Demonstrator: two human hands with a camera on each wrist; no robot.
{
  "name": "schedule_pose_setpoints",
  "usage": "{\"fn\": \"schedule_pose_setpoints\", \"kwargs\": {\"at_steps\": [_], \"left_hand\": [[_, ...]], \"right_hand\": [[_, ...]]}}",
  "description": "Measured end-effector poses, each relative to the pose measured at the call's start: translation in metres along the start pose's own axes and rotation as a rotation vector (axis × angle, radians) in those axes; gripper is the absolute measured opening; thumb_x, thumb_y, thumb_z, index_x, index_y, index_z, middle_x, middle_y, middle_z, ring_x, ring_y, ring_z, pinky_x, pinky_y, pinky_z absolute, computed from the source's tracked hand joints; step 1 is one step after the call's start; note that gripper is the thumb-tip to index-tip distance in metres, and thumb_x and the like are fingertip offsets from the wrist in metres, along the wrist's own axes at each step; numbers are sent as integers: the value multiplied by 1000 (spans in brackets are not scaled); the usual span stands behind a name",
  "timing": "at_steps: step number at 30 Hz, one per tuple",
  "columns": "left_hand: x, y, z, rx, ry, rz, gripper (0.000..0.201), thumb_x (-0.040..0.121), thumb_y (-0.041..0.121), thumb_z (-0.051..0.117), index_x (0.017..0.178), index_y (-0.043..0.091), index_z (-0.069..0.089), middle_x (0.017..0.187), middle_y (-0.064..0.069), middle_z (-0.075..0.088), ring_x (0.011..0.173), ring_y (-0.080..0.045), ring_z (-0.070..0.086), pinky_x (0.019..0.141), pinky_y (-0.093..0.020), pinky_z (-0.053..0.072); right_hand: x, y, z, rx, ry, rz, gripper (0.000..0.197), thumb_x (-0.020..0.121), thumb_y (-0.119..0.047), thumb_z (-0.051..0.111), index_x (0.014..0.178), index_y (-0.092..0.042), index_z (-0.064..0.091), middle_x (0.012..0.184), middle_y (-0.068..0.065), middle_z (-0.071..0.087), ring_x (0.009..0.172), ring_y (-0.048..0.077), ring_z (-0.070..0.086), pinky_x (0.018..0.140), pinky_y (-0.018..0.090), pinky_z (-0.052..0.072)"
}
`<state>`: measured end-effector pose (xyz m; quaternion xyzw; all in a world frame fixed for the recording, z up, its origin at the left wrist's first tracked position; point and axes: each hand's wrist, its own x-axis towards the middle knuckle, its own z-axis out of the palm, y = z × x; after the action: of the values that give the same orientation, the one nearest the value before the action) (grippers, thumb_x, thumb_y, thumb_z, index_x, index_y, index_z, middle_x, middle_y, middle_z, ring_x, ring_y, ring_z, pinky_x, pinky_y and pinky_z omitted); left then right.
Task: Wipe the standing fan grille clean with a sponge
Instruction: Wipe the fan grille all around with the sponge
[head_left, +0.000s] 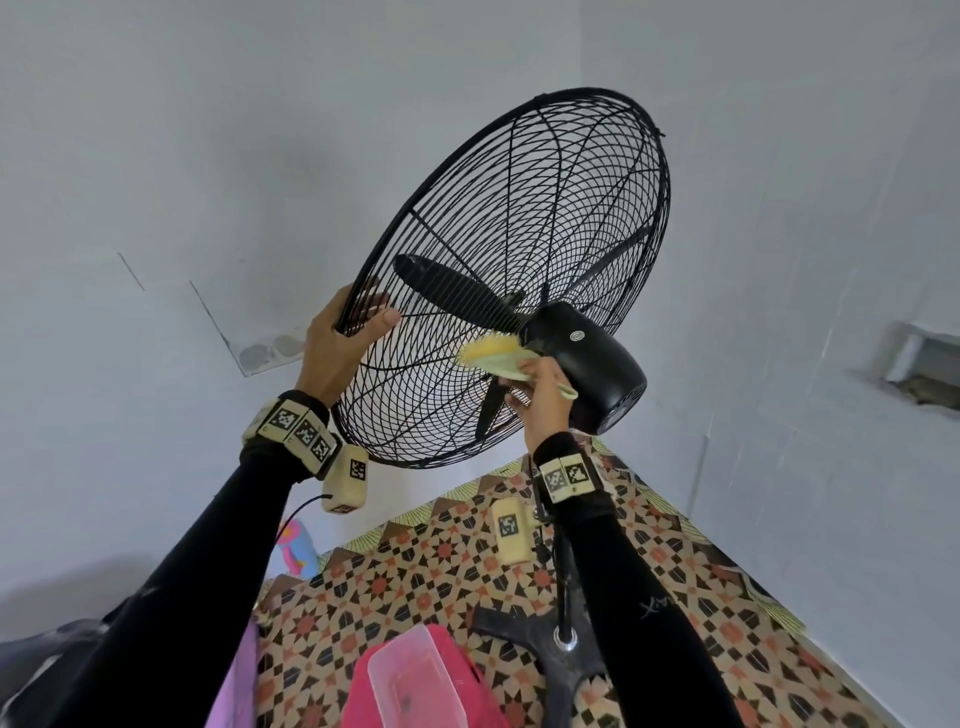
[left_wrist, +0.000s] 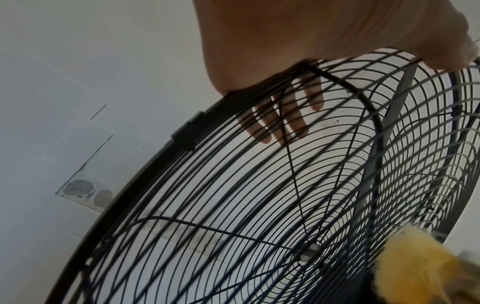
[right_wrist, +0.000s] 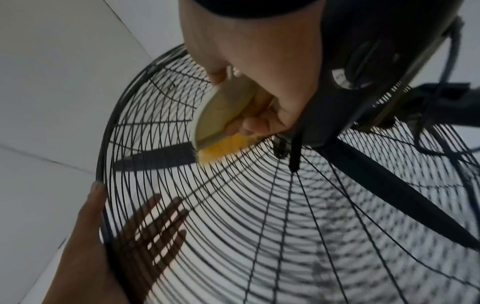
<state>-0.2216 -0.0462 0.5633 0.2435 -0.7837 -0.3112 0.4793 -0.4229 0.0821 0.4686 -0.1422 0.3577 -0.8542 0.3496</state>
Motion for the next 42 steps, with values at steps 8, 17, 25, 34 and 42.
{"fn": "schedule_pose_setpoints", "kwargs": {"at_steps": [8, 17, 25, 34, 42], "left_hand": [[0, 1, 0, -6, 14, -7, 66, 82, 66, 72, 129, 19, 67, 112, 7, 74, 106, -1, 67, 93, -12, 49], [0, 0, 1, 20, 22, -10, 64, 83, 68, 70, 126, 21, 67, 107, 9, 72, 100, 2, 65, 89, -12, 48], [-2, 2, 4, 33, 35, -7, 63, 83, 67, 70, 125, 19, 67, 103, 11, 71, 95, 4, 64, 84, -7, 46], [-3, 4, 5, 9, 34, -14, 68, 83, 64, 72, 130, 15, 65, 108, 8, 72, 98, 3, 65, 88, -10, 49], [-3, 2, 5, -8, 34, -20, 72, 81, 66, 72, 132, 15, 65, 110, 6, 73, 99, 1, 66, 88, -12, 49]], "right_hand": [[6, 8, 7, 84, -31, 80, 10, 91, -6, 49, 90, -14, 55, 108, 11, 68, 80, 22, 67, 59, 28, 45], [13, -5, 7, 209, 23, 70, 4, 89, -12, 52, 92, -13, 55, 108, 12, 68, 76, 19, 67, 56, 25, 44], [0, -22, -4, -179, 50, -149, 22, 97, -9, 52, 81, -20, 60, 99, 3, 68, 72, 8, 63, 61, 23, 52], [15, 6, 5, -1065, -50, -819, 10, 94, -12, 62, 103, -11, 58, 99, 7, 59, 82, 22, 61, 74, 38, 59], [19, 2, 3, -945, 78, -888, 7, 92, -24, 55, 90, -17, 55, 88, 5, 61, 75, 20, 60, 62, 34, 55]]}}
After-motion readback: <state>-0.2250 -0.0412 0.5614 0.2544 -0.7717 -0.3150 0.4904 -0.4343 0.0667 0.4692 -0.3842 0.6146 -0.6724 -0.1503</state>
